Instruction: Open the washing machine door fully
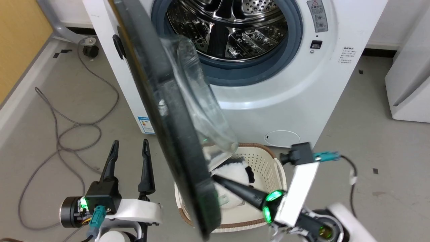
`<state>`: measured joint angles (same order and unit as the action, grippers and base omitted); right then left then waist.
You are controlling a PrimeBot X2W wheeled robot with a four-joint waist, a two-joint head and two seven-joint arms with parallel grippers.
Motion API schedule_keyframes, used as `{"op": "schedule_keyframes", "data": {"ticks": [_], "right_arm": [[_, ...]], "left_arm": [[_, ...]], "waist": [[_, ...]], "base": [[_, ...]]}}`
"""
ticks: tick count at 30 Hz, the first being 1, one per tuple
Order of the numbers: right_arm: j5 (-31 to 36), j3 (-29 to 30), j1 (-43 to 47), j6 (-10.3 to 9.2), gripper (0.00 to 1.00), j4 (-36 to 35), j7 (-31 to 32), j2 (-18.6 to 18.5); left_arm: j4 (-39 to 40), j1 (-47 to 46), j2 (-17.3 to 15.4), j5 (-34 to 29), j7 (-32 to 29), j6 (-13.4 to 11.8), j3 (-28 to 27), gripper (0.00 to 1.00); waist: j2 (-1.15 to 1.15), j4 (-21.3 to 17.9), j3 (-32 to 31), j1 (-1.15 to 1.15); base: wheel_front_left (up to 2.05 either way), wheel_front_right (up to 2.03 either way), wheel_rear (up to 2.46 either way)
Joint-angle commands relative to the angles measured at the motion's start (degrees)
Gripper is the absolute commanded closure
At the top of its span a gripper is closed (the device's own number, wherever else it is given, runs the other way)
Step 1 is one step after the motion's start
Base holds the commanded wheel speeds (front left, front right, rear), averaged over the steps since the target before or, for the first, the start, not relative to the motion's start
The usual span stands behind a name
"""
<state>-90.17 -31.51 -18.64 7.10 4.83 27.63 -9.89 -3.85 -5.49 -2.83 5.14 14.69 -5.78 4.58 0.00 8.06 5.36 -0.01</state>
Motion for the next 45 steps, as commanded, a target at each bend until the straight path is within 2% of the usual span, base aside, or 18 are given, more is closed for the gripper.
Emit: {"op": "schedule_keyframes", "data": {"ticks": [1, 7, 12, 16, 21, 25, 29, 33, 35, 38, 42, 45], "right_arm": [[0.46, -0.92, 1.29, 0.39, 1.0, -0.28, 0.2, 1.1], [1.25, -2.89, 1.96, 0.39, 1.0, -0.01, -0.12, 2.46], [3.02, -1.93, 3.05, 0.39, 1.0, -0.45, -4.28, 2.2], [6.72, 1.15, 3.81, 0.39, 1.0, -1.89, -12.64, 0.95], [14.83, 4.59, 3.67, 0.39, 1.0, -2.62, -27.27, -1.72], [23.26, 6.46, 3.15, 0.39, 1.0, -1.19, -38.67, -4.85], [37.44, 10.84, 3.03, 0.39, 1.0, 1.65, -42.43, -6.9], [56.48, 21.38, 4.97, 0.39, 1.0, -0.46, -42.59, -4.14], [63.74, 25.78, 6.96, 0.39, 1.0, -1.66, -42.6, -1.34], [75.47, 28.9, 9.45, 0.39, 1.0, -3.53, -42.61, 0.09], [82.57, 31.2, 12.9, 0.39, 1.0, -4.26, -42.61, 3.09], [85.09, 31.86, 15.26, 0.39, 1.0, -3.86, -42.62, 4.48]], "left_arm": [[-0.21, 0.79, -0.05, -0.28, 0.3, 0.17, -0.2, 0.0], [-0.69, 1.26, -0.05, -0.23, 0.3, 0.18, -0.61, 0.0], [-1.09, 1.96, -0.05, -0.23, 0.3, 0.17, -0.89, 0.0], [-1.37, 2.86, -0.05, -0.3, 0.3, 0.26, -1.26, 0.0], [-1.44, 3.66, -0.05, -0.61, 0.3, 0.51, -2.2, 0.0], [-1.29, 3.98, -0.05, -0.72, 0.3, 0.62, -2.74, 0.0], [-1.05, 4.33, -0.05, -0.73, 0.3, 0.6, -3.42, 0.0], [-0.75, 4.68, -0.05, -0.8, 0.3, 0.54, -4.11, 0.0], [-0.67, 4.68, -0.05, -0.84, 0.3, 0.58, -4.46, 0.0], [-0.59, 4.63, -0.05, -0.91, 0.3, 0.68, -4.87, 0.0], [-0.51, 4.49, -0.05, -1.08, 0.3, 0.83, -5.1, 0.0], [-0.43, 4.4, -0.05, -1.1, 0.3, 0.88, -5.15, 0.0]], "waist": [[0.0, 0.03, -0.22, 0.01], [0.0, 0.1, -0.78, 0.01], [0.0, -0.11, -1.82, 0.01], [0.0, -0.49, -2.9, 0.01], [0.0, -1.4, -3.89, 0.01], [0.0, -2.08, -4.25, 0.01], [0.0, -2.98, -4.39, 0.01], [0.0, -3.75, -4.32, 0.01], [0.0, -3.99, -4.25, 0.01], [0.0, -4.19, -4.1, 0.01], [0.0, -4.28, -3.87, 0.01], [0.0, -4.33, -3.7, 0.01]], "base": [[0.0, 0.0, 0.0], [0.0, 0.0, 0.0], [0.0, 0.0, 0.0], [0.0, 0.0, 0.0], [0.0, 0.0, 0.0], [0.0, 0.0, 0.0], [0.0, 0.0, 0.0], [0.0, 0.0, 0.0], [0.0, 0.0, 0.0], [0.0, 0.0, 0.0], [0.0, 0.0, 0.0], [0.0, 0.0, 0.0]]}}
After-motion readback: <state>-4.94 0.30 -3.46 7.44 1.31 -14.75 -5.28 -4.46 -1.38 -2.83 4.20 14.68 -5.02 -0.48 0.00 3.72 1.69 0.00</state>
